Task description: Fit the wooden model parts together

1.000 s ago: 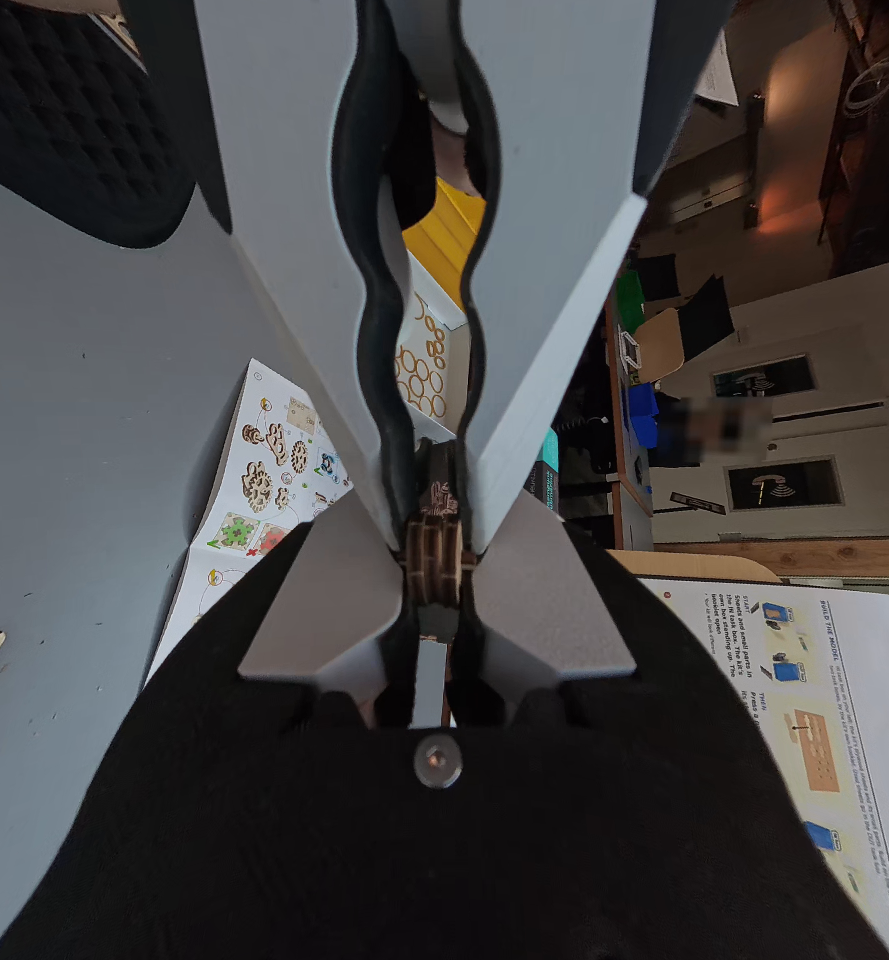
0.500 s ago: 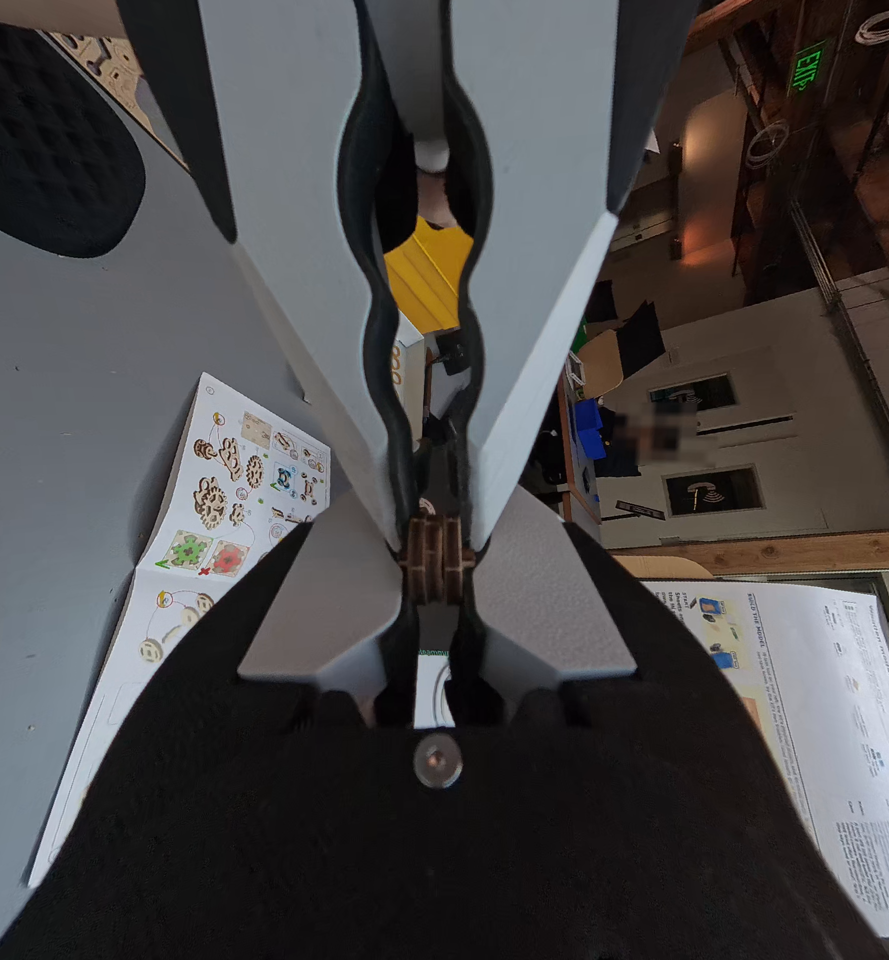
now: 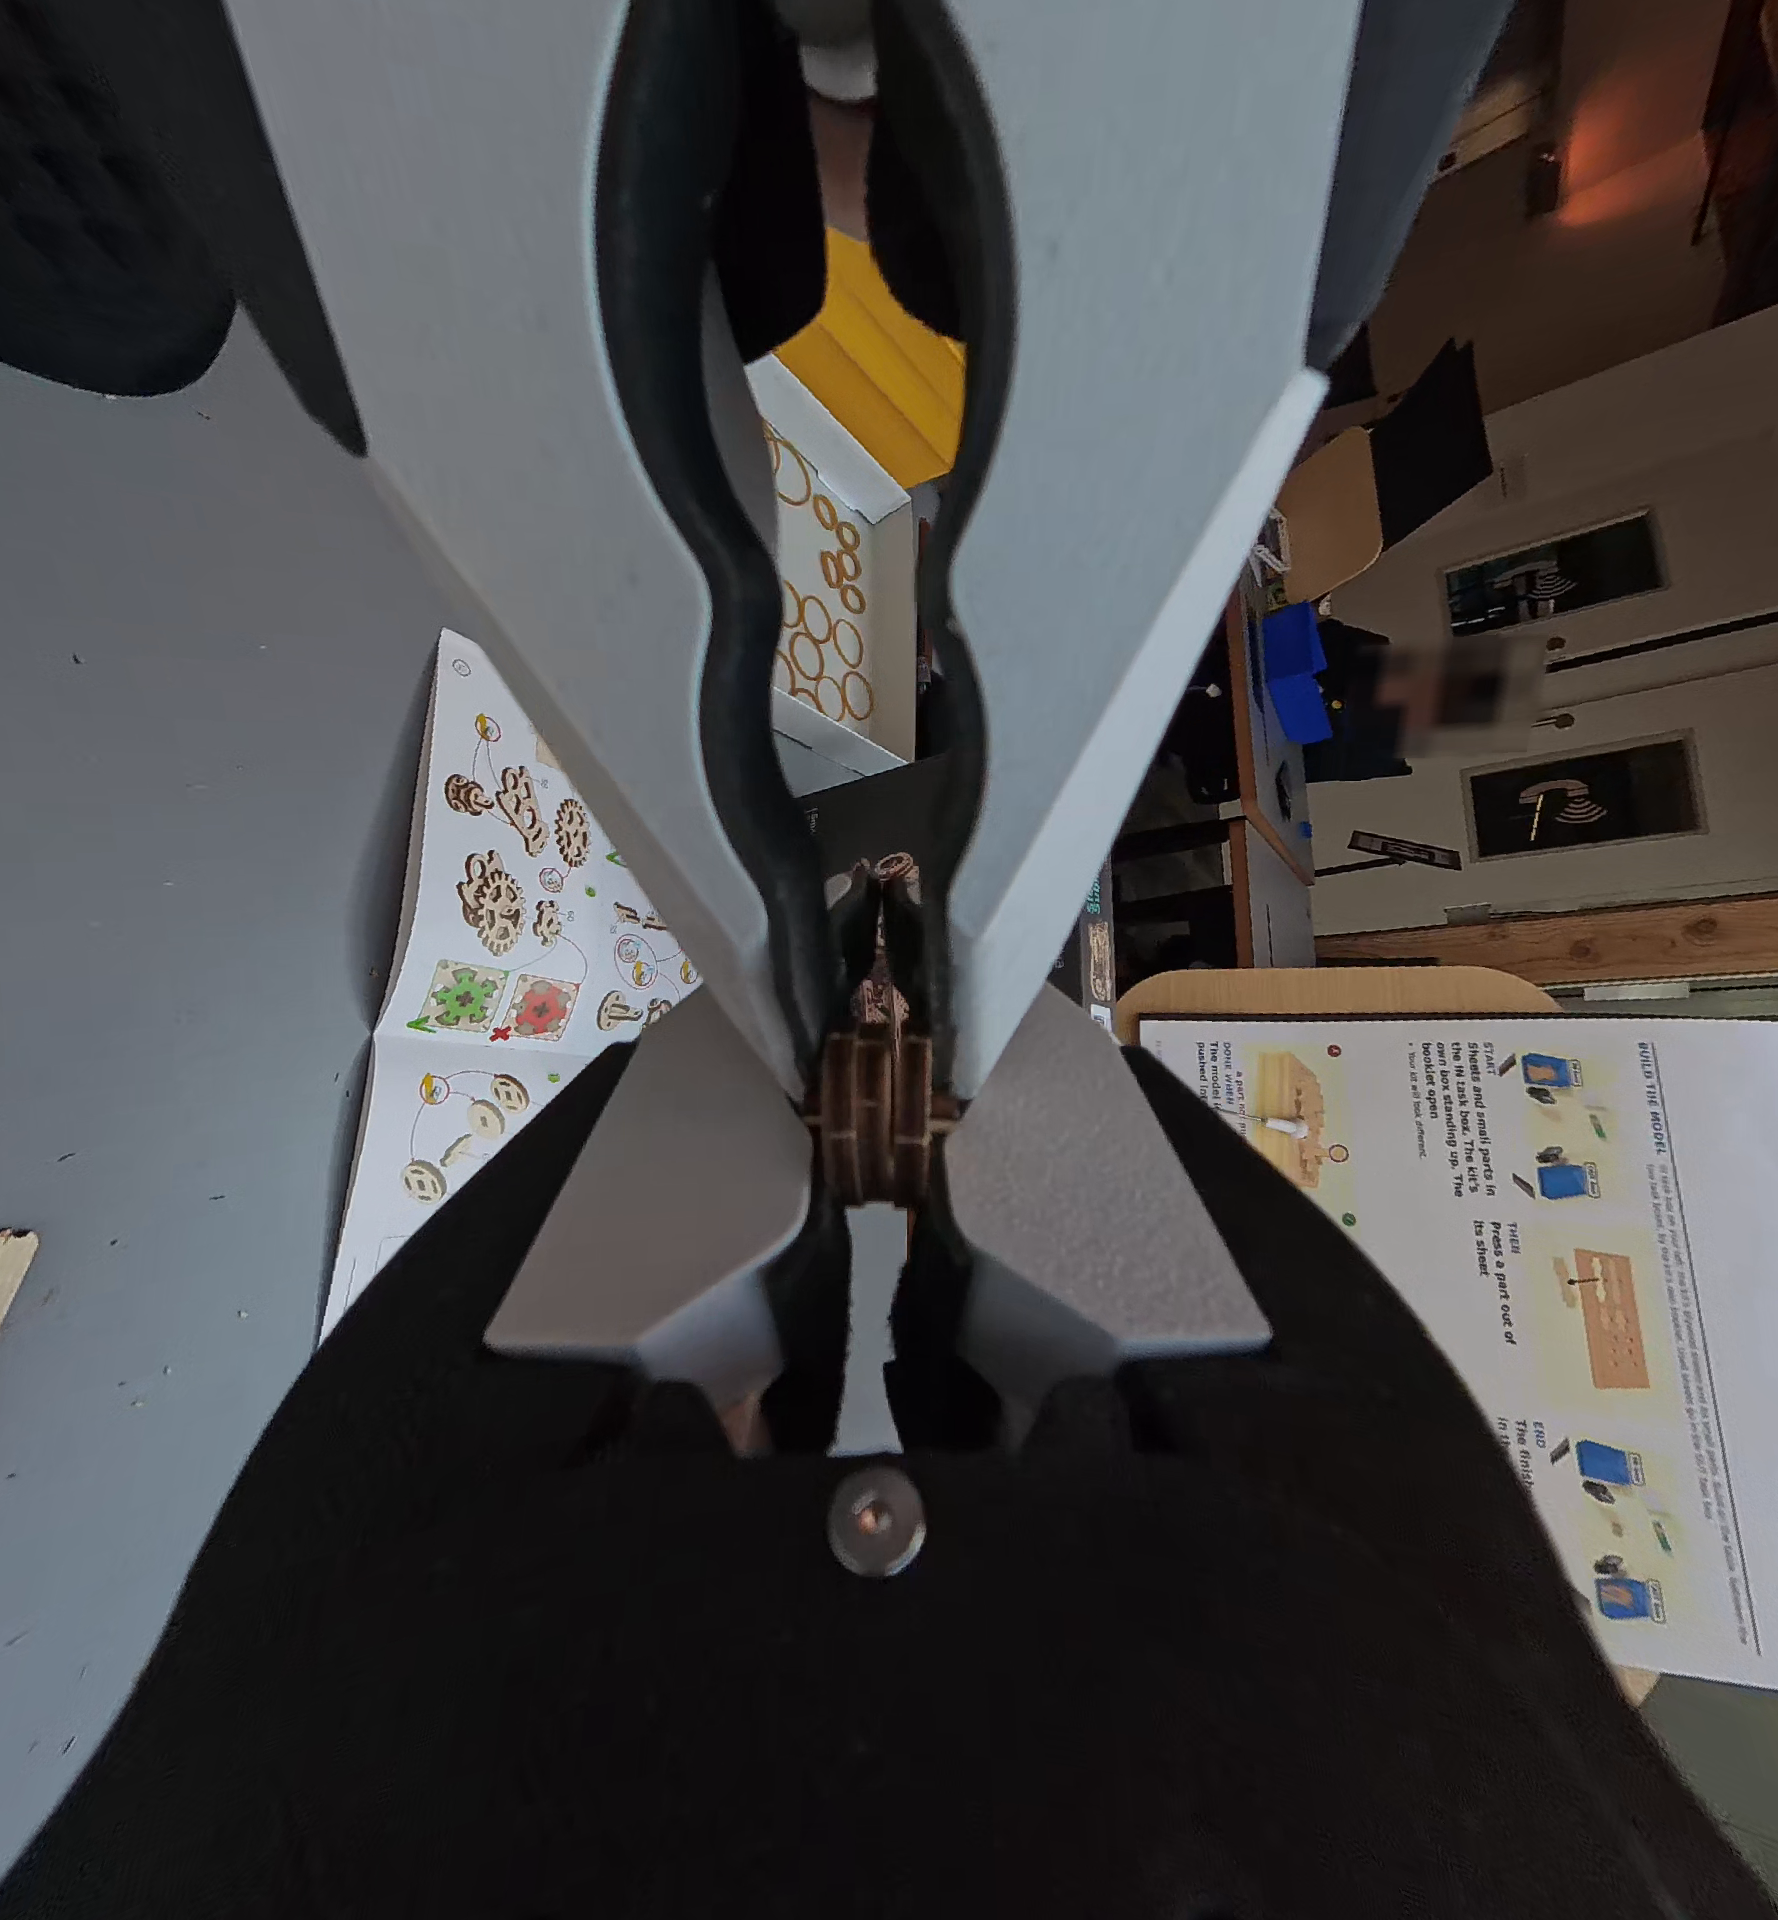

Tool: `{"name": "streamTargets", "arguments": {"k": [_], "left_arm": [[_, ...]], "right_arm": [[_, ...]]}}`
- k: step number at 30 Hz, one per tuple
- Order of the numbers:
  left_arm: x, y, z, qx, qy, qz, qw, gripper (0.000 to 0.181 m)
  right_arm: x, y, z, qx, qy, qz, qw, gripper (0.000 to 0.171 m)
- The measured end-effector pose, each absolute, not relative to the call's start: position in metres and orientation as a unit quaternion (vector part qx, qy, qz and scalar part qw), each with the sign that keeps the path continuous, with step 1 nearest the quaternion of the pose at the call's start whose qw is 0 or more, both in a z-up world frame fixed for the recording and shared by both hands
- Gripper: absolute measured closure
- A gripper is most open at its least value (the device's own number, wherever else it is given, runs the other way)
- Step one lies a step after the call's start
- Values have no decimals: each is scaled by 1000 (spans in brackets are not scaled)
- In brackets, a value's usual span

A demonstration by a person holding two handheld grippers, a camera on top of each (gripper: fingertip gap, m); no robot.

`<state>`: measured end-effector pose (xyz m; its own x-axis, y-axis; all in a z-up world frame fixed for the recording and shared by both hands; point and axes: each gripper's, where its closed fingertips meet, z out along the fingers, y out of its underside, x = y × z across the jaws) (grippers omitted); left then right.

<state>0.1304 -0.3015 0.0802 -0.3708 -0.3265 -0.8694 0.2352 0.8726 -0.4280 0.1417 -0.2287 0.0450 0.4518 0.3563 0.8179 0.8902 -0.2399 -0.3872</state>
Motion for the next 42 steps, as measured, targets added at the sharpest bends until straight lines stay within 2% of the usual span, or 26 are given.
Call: {"name": "streamTargets", "arguments": {"k": [1,12,21,27,32,42], "left_arm": [[132,-301,79,-34,791,-250,558,173],[128,-304,83,-25,773,-319,548,173],[111,-320,92,45,751,-357,553,173],[102,-327,106,29,726,-438,530,172],[100,-334,109,17,712,-503,490,174],[103,-339,115,21,679,-527,511,174]], "right_arm": [[143,-228,44,-728,-427,-301,443,170],[133,-229,43,-728,-440,-239,468,169],[107,-242,51,-705,-471,-196,493,168],[93,-251,62,-692,-474,-146,525,168],[92,-251,63,-689,-475,-145,527,168],[87,-254,71,-678,-474,-137,544,168]]}}
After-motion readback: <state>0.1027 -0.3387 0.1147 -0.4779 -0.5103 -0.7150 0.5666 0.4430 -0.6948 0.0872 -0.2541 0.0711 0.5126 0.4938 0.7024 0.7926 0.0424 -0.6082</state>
